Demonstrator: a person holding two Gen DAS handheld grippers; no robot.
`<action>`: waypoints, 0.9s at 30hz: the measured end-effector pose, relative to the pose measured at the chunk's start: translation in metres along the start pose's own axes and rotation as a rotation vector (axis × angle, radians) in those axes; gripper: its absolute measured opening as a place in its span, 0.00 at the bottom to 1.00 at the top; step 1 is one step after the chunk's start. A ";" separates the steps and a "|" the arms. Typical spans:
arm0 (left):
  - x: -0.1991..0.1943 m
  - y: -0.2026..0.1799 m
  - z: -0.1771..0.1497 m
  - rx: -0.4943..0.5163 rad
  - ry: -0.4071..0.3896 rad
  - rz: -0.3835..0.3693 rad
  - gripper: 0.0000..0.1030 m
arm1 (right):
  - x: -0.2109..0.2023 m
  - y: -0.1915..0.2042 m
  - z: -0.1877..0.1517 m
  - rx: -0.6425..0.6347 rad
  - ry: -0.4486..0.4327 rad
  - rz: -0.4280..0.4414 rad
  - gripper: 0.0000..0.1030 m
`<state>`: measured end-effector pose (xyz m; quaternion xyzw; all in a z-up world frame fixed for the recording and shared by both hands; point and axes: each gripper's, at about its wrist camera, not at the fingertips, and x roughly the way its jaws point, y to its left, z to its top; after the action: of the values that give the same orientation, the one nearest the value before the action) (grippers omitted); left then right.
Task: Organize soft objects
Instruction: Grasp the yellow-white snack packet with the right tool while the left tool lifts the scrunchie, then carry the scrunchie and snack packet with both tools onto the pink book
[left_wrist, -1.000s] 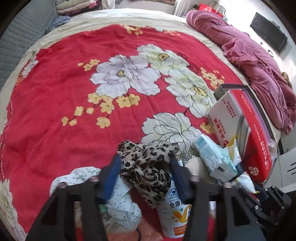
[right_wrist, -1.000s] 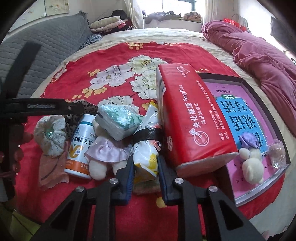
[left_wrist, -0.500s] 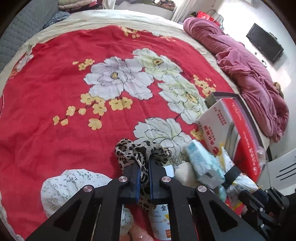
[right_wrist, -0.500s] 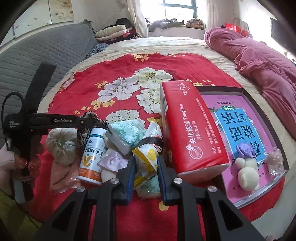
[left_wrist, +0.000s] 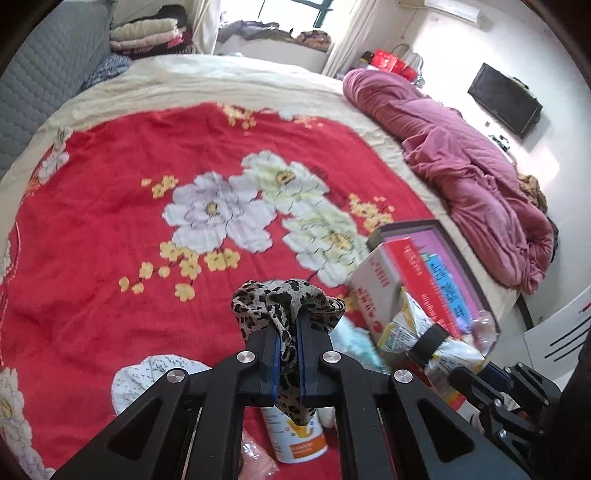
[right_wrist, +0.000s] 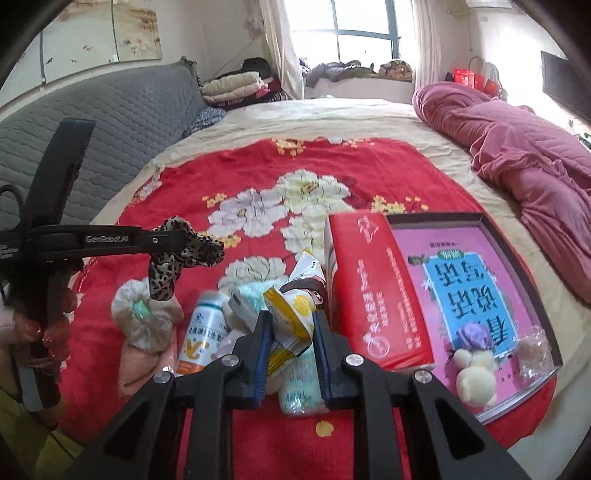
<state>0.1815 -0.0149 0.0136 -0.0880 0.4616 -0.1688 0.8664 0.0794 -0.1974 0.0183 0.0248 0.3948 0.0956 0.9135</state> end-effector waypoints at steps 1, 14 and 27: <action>-0.004 -0.003 0.002 0.007 -0.007 -0.003 0.06 | -0.003 -0.001 0.003 0.003 -0.011 0.002 0.21; -0.036 -0.089 0.027 0.110 -0.069 -0.066 0.06 | -0.054 -0.044 0.043 0.043 -0.138 -0.028 0.21; 0.016 -0.222 0.017 0.250 0.009 -0.146 0.06 | -0.093 -0.152 0.030 0.124 -0.148 -0.139 0.21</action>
<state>0.1566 -0.2268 0.0794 -0.0120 0.4334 -0.2878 0.8539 0.0627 -0.3637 0.0872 0.0609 0.3322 0.0054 0.9412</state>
